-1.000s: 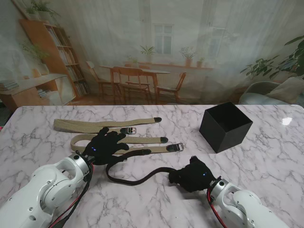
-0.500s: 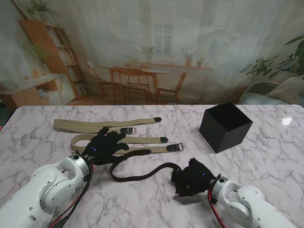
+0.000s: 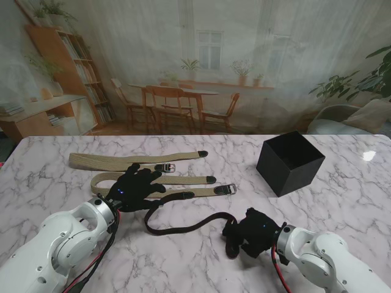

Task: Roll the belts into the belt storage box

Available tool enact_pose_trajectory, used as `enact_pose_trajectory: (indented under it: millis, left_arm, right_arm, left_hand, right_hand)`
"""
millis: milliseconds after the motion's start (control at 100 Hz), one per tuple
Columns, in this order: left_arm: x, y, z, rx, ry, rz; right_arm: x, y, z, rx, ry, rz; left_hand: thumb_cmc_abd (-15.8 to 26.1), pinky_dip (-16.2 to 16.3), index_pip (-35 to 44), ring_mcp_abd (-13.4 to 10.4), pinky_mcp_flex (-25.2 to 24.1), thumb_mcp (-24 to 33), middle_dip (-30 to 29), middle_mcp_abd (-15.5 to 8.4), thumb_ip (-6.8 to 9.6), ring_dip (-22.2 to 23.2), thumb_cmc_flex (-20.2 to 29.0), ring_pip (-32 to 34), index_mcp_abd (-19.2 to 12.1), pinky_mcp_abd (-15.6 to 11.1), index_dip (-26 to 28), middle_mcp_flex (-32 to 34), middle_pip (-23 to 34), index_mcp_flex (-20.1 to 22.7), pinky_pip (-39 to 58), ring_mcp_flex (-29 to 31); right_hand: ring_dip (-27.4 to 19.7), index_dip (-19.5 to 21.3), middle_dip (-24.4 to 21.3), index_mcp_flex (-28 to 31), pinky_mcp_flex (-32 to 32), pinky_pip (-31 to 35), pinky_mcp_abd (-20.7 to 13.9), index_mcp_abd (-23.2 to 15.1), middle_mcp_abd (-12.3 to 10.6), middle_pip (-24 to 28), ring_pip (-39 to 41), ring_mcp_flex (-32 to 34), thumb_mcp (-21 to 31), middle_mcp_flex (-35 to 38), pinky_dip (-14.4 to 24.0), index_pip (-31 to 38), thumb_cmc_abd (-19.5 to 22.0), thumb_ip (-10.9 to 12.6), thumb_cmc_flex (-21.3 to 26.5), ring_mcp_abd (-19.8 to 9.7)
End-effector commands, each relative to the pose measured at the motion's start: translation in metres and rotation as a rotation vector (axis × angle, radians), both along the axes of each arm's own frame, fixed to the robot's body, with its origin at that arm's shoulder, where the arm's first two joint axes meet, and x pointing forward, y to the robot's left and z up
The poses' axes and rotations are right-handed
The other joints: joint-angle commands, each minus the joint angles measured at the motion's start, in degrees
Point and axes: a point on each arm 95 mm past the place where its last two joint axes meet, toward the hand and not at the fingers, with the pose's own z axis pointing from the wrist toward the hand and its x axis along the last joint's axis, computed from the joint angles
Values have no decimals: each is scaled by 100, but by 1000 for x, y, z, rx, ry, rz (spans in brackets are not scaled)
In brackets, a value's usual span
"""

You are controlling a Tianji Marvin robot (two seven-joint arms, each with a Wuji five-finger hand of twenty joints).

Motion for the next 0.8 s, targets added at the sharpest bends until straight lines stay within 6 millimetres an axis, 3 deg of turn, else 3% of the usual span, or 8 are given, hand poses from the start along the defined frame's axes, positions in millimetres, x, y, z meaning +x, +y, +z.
enact_pose_trajectory:
  millis: [0, 130, 210, 360, 480, 580, 650, 790]
  left_arm:
    - [0, -1, -2, 8, 11, -2]
    - [0, -1, -2, 8, 11, -2]
    - [0, -1, -2, 8, 11, -2]
    - [0, -1, -2, 8, 10, 1]
    - [0, 0, -1, 8, 10, 1]
    - [0, 0, -1, 7, 10, 1]
    - [0, 0, -1, 7, 10, 1]
    - [0, 0, -1, 8, 11, 0]
  right_arm:
    - [-2, -2, -5, -24, 0, -7]
    - [-1, -3, -11, -42, -34, -14]
    - [0, -3, -16, -35, -81, -24]
    - [2, -5, -20, -71, -169, -41]
    - [1, -5, -24, -53, -160, -71]
    - [1, -5, -25, -25, -146, -88]
    - [1, -5, -25, -9, -137, -94]
    - [1, -5, -26, 23, -115, -97]
  left_hand:
    - [235, 65, 49, -49, -13, -62, 47, 34, -7, 48, -160, -136, 41, 248, 50, -68, -46, 109, -276, -137]
    - [242, 69, 50, -44, -11, -62, 47, 36, -7, 48, -161, -137, 46, 250, 50, -68, -48, 112, -285, -139]
    - [248, 72, 48, -53, -11, -65, 46, 32, -9, 48, -170, -136, 36, 248, 49, -70, -48, 110, -290, -137]
    - [244, 77, 48, -45, -6, -63, 46, 32, -8, 47, -165, -137, 41, 250, 50, -67, -48, 111, -299, -137]
    - [247, 81, 48, -45, -5, -64, 46, 36, -8, 48, -168, -136, 51, 246, 50, -69, -49, 113, -306, -132]
    - [249, 84, 48, -51, -4, -64, 47, 36, -9, 48, -169, -137, 41, 251, 49, -62, -46, 116, -312, -135]
    - [253, 86, 46, -51, -3, -64, 46, 30, -9, 47, -171, -137, 41, 250, 49, -69, -49, 110, -316, -134]
    - [249, 90, 47, -52, -2, -65, 46, 35, -9, 47, -173, -137, 45, 254, 50, -65, -48, 113, -325, -134]
  right_hand:
    - [-152, 354, -92, 179, -39, -30, -170, 813, -482, -328, -259, -198, 775, -16, -67, 498, -408, 204, 416, -728]
    - [-113, 512, -59, 439, -59, -20, -149, 476, -564, -225, -142, -16, 776, 211, -137, 857, -462, -166, 806, -653]
    - [89, 726, 74, 879, 13, 82, -56, 1, -389, -208, 86, 297, 61, 620, -142, 1315, -762, -1114, 939, -407]
    - [704, 231, 831, 826, 67, 160, 409, -1358, 79, 542, 398, 692, -1646, 501, -115, 2872, 633, -1720, 1119, 271]
    - [943, 423, 1098, 1089, 236, 164, 903, -1899, 444, 724, 525, 747, -2152, -82, -47, 3239, 1033, -1787, 1256, 550]
    - [1022, 469, 1106, 1323, 313, 130, 1101, -2135, 822, 810, 512, 452, -2270, -1393, 12, 3330, 1036, -1763, 1158, 727]
    - [924, 144, 705, 1504, 362, 115, 1201, -1989, 1249, 695, 411, 58, -2130, -2484, 66, 3456, 899, -1793, 1050, 898]
    - [291, -383, 200, 1777, 377, 9, 1251, -1512, 1898, 174, -331, -745, -1785, -3678, -2, 3689, 595, -1777, 928, 1243]
